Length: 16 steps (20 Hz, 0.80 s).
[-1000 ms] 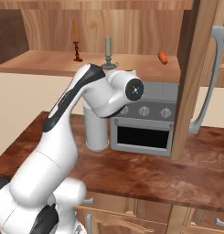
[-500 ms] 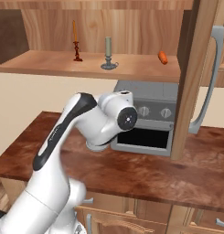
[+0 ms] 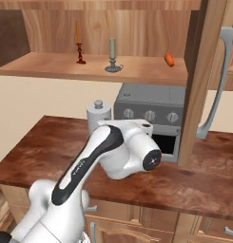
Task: Pick the candle and candle from the dining table and place them in the open cabinet. Close the cabinet after placing the objects.
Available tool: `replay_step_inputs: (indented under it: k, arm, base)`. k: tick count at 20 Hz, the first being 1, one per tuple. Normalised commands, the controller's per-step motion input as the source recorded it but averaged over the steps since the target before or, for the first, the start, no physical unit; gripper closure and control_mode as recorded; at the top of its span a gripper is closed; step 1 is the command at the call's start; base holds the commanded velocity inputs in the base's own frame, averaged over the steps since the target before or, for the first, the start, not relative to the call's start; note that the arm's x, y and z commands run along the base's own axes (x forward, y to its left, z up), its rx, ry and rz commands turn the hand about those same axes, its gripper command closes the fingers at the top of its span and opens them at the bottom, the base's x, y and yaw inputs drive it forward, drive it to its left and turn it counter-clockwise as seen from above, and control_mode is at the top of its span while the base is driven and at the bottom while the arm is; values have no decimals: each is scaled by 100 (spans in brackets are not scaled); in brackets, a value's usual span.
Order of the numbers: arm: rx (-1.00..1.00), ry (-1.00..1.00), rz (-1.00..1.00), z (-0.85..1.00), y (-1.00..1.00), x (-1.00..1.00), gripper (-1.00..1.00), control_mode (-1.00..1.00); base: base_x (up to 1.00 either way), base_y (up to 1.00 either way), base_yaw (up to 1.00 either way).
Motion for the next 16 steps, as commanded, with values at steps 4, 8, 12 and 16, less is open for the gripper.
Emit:
replay_step_inputs:
  k: [4,8,12,16]
  arm:
    - [31,0,-1,-59,-66,-61,-100,-100]
    - [32,0,-5,-33,-65,-21,-100,-100]
    - [26,-3,-3,0,-85,9,-100,-100]
    - [22,-17,0,0,-96,19,-100,-100]
  base:
    - [0,0,0]
    - [0,0,0]
    - [0,0,0]
    - [0,0,0]
